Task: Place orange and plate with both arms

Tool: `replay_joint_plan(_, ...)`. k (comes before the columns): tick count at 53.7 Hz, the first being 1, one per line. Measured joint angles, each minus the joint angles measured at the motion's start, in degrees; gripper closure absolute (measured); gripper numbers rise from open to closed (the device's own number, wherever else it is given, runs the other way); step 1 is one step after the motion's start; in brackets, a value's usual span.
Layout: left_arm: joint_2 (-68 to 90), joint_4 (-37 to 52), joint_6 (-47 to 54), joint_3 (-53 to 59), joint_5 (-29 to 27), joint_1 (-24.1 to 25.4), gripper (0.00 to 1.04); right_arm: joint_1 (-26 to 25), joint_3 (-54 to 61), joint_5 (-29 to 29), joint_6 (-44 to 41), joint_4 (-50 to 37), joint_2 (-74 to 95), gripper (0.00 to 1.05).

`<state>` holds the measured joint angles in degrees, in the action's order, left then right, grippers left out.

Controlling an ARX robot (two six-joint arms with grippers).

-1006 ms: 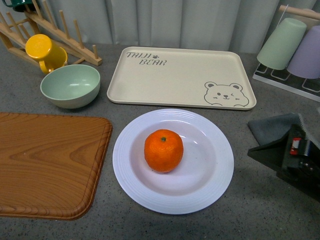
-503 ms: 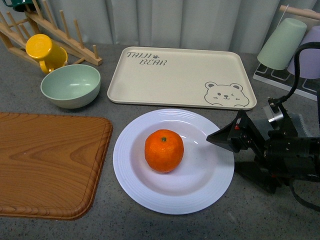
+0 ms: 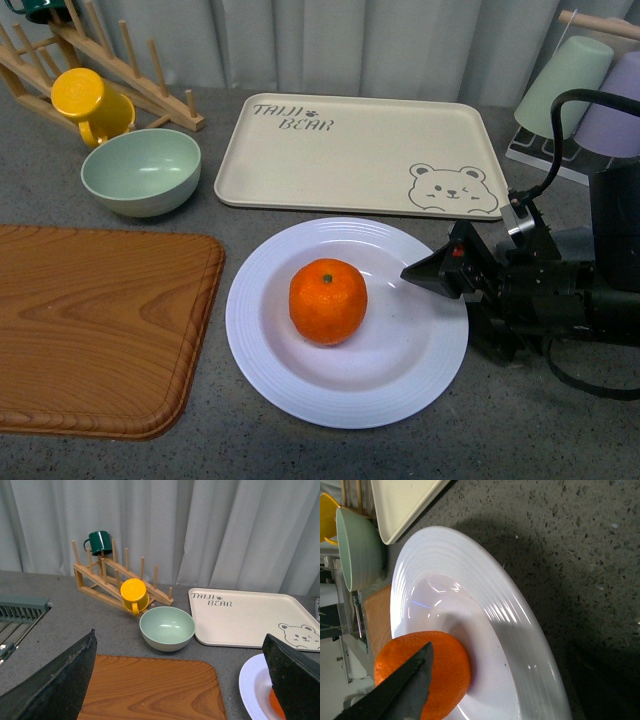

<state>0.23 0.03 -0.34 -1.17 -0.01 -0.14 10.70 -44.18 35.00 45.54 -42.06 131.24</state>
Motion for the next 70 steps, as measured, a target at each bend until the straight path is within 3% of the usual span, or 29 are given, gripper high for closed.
replay_joint_plan(11, 0.0, 0.0, 0.0, 0.0, 0.0, 0.0, 0.06, 0.1, 0.2, -0.3, 0.0, 0.0, 1.0, 0.75)
replay_joint_plan(15, 0.0, 0.0, 0.0, 0.0, 0.0, 0.0, 0.06, -0.1, 0.7, 1.2, 0.0, -0.4, 1.2, 0.92)
replay_joint_plan(19, 0.0, 0.0, 0.0, 0.0, 0.0, 0.0, 0.06, -0.2, 0.7, 2.2, 0.5, -1.5, 1.0, 1.01)
replay_joint_plan(33, 0.0, 0.0, 0.0, 0.0, 0.0, 0.0, 0.06, -0.6, 2.6, 2.0, 1.4, -5.2, 1.0, 1.01)
replay_joint_plan(47, 0.0, 0.0, 0.0, 0.0, 0.0, 0.0, 0.06, -1.4, 8.6, -4.2, 6.0, -21.8, 1.3, 1.01)
replay_joint_plan(61, 0.0, 0.0, 0.0, 0.0, 0.0, 0.0, 0.06, -1.6, 11.8, -0.3, 12.5, -32.4, 0.3, 1.01)
replay_joint_plan(70, 0.0, 0.0, 0.0, 0.0, 0.0, 0.0, 0.06, -1.8, 10.0, -0.2, 15.5, -31.9, -2.1, 1.01)
